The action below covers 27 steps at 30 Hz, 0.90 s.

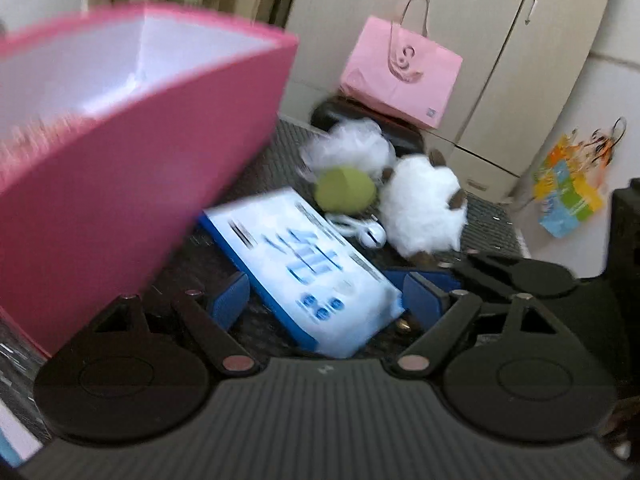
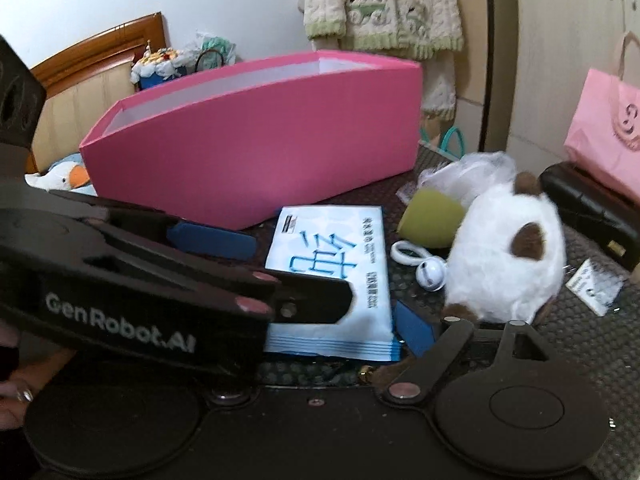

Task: Organize soft objects
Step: 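Close both tools on the white wet-wipes pack from opposite sides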

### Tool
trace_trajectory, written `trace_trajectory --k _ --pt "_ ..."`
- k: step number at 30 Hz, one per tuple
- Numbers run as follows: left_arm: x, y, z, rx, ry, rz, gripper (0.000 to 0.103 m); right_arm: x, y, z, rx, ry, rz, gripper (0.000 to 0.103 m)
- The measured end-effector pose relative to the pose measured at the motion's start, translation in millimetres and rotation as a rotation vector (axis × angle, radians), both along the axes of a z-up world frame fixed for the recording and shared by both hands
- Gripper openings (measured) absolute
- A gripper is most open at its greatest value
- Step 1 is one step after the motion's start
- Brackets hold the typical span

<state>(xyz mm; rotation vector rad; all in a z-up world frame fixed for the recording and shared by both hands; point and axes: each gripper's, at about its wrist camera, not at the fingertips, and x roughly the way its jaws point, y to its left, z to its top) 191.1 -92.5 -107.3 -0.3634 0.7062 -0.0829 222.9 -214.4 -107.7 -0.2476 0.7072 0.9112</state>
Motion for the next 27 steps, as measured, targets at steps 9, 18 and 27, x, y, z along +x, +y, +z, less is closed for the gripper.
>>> trace_trajectory --k 9,18,27 --pt "-9 6 0 -0.033 0.005 -0.083 0.067 -24 -5 8 -0.010 -0.002 -0.044 0.086" --pt "-6 6 -3 -0.018 0.018 -0.116 0.068 -47 -13 8 -0.045 0.007 -0.106 0.087" --pt "-7 3 -4 0.067 -0.006 -0.154 0.056 -30 -13 4 -0.017 0.007 -0.123 0.087"
